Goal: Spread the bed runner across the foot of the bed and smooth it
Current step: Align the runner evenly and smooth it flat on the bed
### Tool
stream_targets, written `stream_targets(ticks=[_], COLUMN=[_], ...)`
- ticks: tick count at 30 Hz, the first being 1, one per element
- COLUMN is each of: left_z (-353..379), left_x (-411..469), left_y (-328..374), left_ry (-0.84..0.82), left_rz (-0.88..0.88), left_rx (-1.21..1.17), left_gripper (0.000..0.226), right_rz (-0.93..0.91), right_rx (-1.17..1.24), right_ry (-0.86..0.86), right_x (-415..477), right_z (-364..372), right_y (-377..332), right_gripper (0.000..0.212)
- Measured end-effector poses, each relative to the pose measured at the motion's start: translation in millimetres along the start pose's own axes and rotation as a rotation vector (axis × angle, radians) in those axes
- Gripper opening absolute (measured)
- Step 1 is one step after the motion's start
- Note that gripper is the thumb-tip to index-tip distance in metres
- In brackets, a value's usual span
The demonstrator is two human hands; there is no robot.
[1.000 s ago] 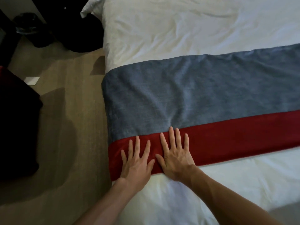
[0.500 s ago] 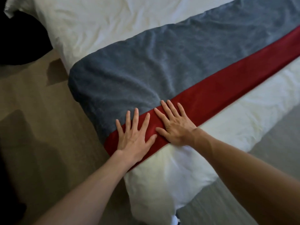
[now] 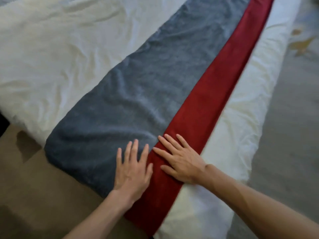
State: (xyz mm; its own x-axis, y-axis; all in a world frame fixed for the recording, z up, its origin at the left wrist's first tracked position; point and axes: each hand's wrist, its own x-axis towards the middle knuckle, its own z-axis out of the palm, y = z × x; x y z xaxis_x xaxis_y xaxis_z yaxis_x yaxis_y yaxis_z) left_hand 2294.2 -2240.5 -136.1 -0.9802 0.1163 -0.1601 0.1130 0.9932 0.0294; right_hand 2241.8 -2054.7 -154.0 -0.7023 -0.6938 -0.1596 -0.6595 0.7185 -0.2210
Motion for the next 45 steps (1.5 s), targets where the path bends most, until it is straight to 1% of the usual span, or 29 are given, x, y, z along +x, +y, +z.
stream_targets(ticks=[2,5,8,10,13,15,19,21,24,26,29,31,33,35,38,40,43,45], left_z=[-4,-6,-11,-14,-16,-19,-21,-23,-27,-31,-38,-42,-47,-48,-49,-48,-45,-42], left_x=[19,43,57,66,85,100,121,128,143,148,149,150,151,155,161,164,163,160], left_y=[-22,-47,-65,-76,-96,-110,-134,-148,-169,-178,-191,-203,-214,-222,-231,-239,-245,-248], left_ry=[0.003,-0.004,0.011,0.012,-0.016,-0.072,-0.147,-0.164,-0.184,-0.194,-0.135,-0.072,-0.014,0.051,0.05,0.0,-0.058,-0.064], left_rz=[-0.004,0.054,0.104,0.072,-0.005,-0.051,-0.044,-0.065,-0.037,0.007,0.073,0.05,-0.041,-0.131,-0.267,-0.319,-0.278,-0.251], left_rx=[-0.012,0.013,0.025,0.013,-0.022,-0.059,0.003,0.011,-0.019,-0.065,-0.087,-0.075,-0.14,-0.281,-0.446,-0.424,-0.359,-0.332], left_gripper=[0.062,0.062,0.062,0.06,0.051,0.054,0.058,0.06,0.058,0.054,0.052,0.052,0.05,0.045,0.043,0.04,0.031,0.028], right_rz=[0.119,0.256,0.437,0.55,0.703,0.806,1.014,1.107,1.227,1.338,1.522,1.622,1.72,1.772,1.769,1.81,1.793,1.767], right_rx=[0.074,0.227,0.358,0.369,0.303,0.273,0.316,0.356,0.326,0.299,0.26,0.287,0.36,0.376,0.328,0.331,0.293,0.267], right_ry=[0.062,0.171,0.257,0.287,0.276,0.265,0.301,0.369,0.507,0.544,0.585,0.628,0.672,0.682,0.685,0.634,0.56,0.525], right_x=[-4,-1,1,1,-3,-2,5,6,12,18,25,27,26,25,23,22,21,22], right_z=[1,-1,-5,-7,-6,-6,-7,-6,-1,0,-1,-3,-4,-3,2,5,10,12], right_y=[-12,-29,-41,-46,-50,-55,-71,-78,-90,-100,-113,-118,-122,-125,-130,-132,-138,-138], right_gripper=[0.063,0.061,0.053,0.046,0.045,0.05,0.08,0.083,0.078,0.076,0.068,0.058,0.047,0.042,0.034,0.03,0.035,0.04])
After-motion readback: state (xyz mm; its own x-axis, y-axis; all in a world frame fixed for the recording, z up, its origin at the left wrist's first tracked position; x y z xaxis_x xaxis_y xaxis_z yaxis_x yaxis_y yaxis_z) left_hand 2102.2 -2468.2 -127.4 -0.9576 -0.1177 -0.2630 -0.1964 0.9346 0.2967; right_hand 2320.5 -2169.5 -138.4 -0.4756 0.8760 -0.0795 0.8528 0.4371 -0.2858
